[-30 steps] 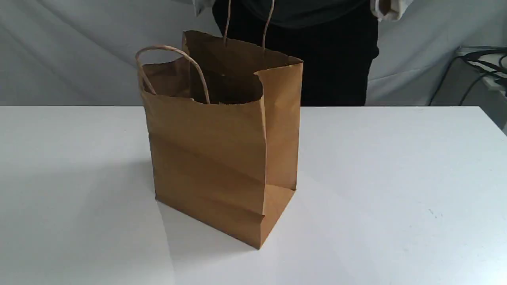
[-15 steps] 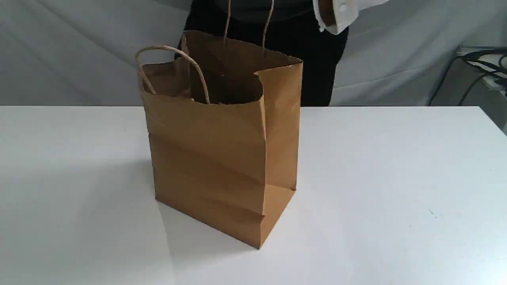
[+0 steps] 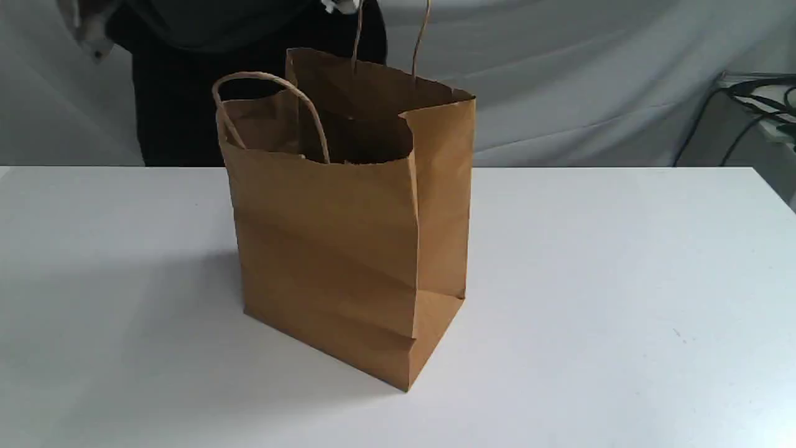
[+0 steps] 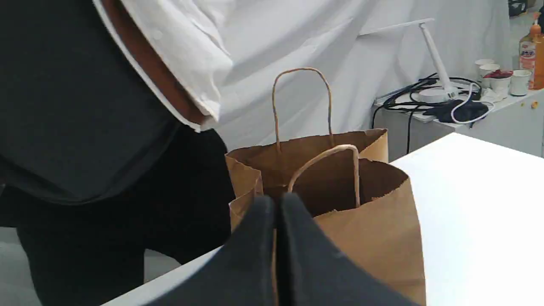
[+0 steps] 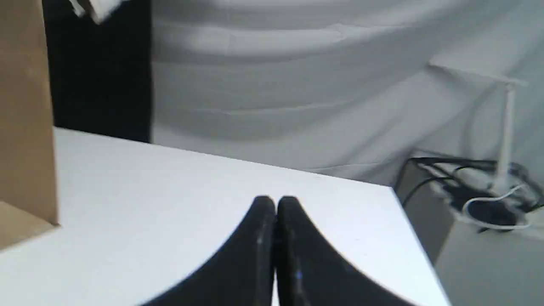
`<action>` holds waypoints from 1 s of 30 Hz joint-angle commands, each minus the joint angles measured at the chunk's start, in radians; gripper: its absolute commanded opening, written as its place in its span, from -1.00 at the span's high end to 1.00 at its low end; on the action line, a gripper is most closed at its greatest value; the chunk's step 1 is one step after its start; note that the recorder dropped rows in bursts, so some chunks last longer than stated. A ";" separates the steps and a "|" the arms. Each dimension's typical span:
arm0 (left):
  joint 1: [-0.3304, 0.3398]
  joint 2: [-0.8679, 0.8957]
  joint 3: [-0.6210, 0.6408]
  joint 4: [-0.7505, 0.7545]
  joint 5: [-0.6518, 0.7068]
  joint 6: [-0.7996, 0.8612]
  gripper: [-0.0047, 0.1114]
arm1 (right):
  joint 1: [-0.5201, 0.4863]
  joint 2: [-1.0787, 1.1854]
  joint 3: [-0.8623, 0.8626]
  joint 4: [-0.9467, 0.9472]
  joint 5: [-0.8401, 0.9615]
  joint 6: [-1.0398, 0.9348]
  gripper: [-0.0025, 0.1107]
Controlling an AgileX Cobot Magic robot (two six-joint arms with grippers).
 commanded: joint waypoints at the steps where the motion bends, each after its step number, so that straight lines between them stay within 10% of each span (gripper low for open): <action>1: 0.001 -0.005 0.005 -0.010 -0.001 0.002 0.92 | -0.007 -0.007 0.006 -0.057 -0.010 -0.006 0.96; 30: 0.001 -0.005 0.005 -0.010 -0.001 0.004 0.92 | -0.007 -0.007 0.032 -0.056 0.047 -0.002 0.96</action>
